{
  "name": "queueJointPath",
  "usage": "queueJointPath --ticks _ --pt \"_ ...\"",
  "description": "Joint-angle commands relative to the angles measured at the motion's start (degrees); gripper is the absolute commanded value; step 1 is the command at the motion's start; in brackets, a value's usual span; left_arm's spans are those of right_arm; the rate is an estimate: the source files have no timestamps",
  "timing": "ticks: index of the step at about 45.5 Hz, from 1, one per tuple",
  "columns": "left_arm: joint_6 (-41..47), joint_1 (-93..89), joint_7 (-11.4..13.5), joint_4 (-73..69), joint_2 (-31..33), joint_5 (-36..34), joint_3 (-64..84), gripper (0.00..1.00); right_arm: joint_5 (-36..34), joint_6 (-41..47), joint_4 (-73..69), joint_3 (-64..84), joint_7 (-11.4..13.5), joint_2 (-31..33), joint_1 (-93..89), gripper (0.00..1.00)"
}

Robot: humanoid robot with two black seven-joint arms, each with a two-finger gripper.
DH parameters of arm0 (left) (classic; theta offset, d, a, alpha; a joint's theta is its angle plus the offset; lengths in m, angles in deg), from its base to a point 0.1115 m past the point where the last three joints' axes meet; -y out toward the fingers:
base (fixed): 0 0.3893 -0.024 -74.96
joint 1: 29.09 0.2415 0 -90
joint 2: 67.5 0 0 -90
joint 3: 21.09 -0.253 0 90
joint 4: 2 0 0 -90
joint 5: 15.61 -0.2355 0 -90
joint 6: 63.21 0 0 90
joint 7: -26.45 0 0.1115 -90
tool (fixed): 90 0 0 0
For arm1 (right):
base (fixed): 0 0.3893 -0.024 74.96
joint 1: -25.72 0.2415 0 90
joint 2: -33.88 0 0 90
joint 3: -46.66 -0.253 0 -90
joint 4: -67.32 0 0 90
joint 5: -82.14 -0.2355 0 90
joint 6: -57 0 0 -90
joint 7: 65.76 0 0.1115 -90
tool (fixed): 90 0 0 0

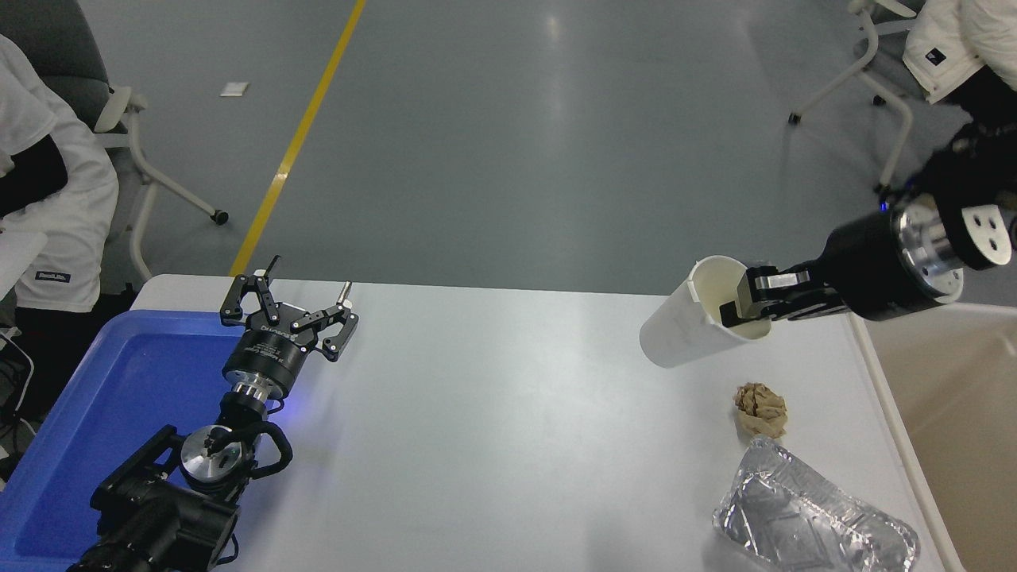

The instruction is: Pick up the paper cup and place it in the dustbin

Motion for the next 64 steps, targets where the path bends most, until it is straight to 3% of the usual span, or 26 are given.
queueJointPath --ticks 1,17,30,38,46,64 --pt "0.0 0.0 0.0 0.0 0.0 0.0 0.0 0.99 -2.4 9.3 4.1 -0.6 0.2 0.7 8.6 0.0" --pt "0.0 0.0 0.0 0.0 0.0 0.0 0.0 0.99 -2.5 6.0 14.3 9.1 0.5 1.1 -1.3 0.0" --pt "0.1 0.0 0.0 0.0 0.0 0.0 0.0 0.99 -3.1 3.5 36.9 11.2 0.7 10.6 -23.8 0.0" --pt "0.0 0.0 0.0 0.0 0.0 0.0 0.0 0.99 -15.3 3.5 53.4 10.6 1.2 14.3 -40.8 0.0" --pt "0.0 0.0 0.0 0.0 0.0 0.0 0.0 0.99 -26.0 2.1 61.9 10.7 4.2 16.4 -54.0 0.0" --pt "0.0 0.0 0.0 0.0 0.0 0.0 0.0 0.99 -40.4 -17.5 63.0 3.8 9.4 16.7 -79.3 0.0"
